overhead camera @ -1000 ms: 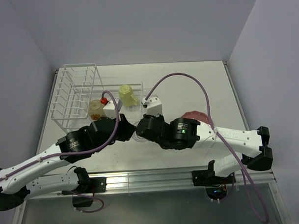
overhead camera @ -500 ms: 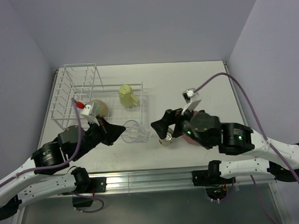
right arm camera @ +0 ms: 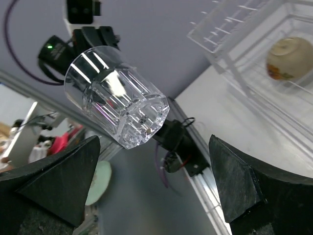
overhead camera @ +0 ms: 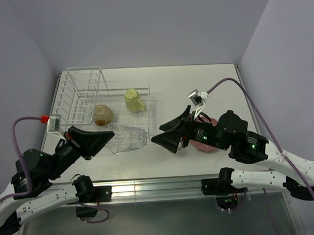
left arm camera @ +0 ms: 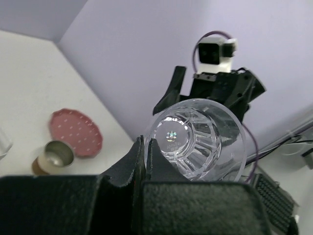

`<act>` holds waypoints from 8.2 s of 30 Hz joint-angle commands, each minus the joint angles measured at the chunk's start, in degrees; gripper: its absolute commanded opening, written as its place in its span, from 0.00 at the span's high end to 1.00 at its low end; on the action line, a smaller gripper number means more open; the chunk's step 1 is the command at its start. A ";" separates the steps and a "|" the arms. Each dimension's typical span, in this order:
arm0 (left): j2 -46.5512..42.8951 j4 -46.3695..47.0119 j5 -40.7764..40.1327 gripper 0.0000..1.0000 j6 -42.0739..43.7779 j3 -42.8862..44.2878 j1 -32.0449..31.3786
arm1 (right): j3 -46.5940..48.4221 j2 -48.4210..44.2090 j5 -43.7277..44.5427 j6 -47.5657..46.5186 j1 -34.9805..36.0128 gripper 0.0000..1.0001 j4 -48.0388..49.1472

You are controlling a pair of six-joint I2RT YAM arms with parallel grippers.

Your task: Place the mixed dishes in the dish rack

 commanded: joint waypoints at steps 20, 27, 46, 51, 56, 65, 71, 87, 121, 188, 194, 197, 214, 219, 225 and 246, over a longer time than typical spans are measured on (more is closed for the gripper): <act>-5.68 14.41 3.13 1.00 -3.77 -3.41 0.09 | 2.30 14.00 -22.57 10.16 -1.67 0.02 32.19; -6.30 14.06 2.34 1.00 -3.59 -3.59 0.09 | 2.13 15.58 -24.41 12.09 -2.11 0.36 37.02; -9.36 -15.19 -17.95 0.01 -6.05 1.51 0.09 | 6.25 17.95 -22.13 9.02 -11.86 1.00 22.98; -10.61 -22.84 -26.48 0.01 -7.02 3.62 0.09 | 11.33 22.78 -18.28 5.68 -15.82 1.00 12.12; -7.62 -26.02 -28.52 0.01 -6.15 4.94 0.09 | 27.23 37.71 -4.57 -2.30 -16.70 1.00 -7.06; -3.14 -24.26 -25.79 0.02 -3.16 4.06 0.09 | 61.34 67.69 10.55 -6.62 -16.18 1.00 -32.64; -3.75 -24.52 -26.49 0.03 -2.54 3.62 0.09 | 71.12 77.98 12.50 -6.72 -15.56 1.00 -38.46; -4.28 -24.26 -25.44 0.05 -3.15 2.66 0.09 | 76.30 87.83 11.00 -4.96 -14.42 1.00 -37.94; -1.73 -22.59 -24.47 0.04 -2.98 0.90 0.09 | 77.97 89.94 16.45 -6.54 -13.28 0.13 -37.15; 81.41 -5.45 -19.64 0.29 -31.81 18.21 -8.08 | -15.72 -4.54 24.27 1.81 -35.51 0.11 -26.24; 80.37 -3.62 -19.11 0.86 -31.37 15.75 -8.00 | -15.19 -5.15 23.92 1.64 -35.51 0.11 -27.47; 77.38 -2.46 -18.67 1.00 -30.41 14.08 -8.00 | -14.49 -5.42 22.17 0.93 -35.60 0.11 -27.65; 29.94 18.28 -8.21 1.00 -12.30 -10.07 -9.05 | -6.40 -6.48 -28.61 -1.98 -35.51 0.12 -11.24; 15.16 19.25 -8.82 1.00 -10.80 -13.78 -8.79 | -11.22 -4.63 -42.33 6.00 -35.51 0.11 6.42; 4.26 19.51 -9.70 1.00 -9.66 -16.24 -8.70 | -13.61 -1.47 -48.32 13.67 -34.20 0.00 21.99; -1.47 19.33 -9.62 1.00 -9.57 -16.24 -8.70 | -9.56 13.83 -48.76 20.00 -20.13 0.29 44.85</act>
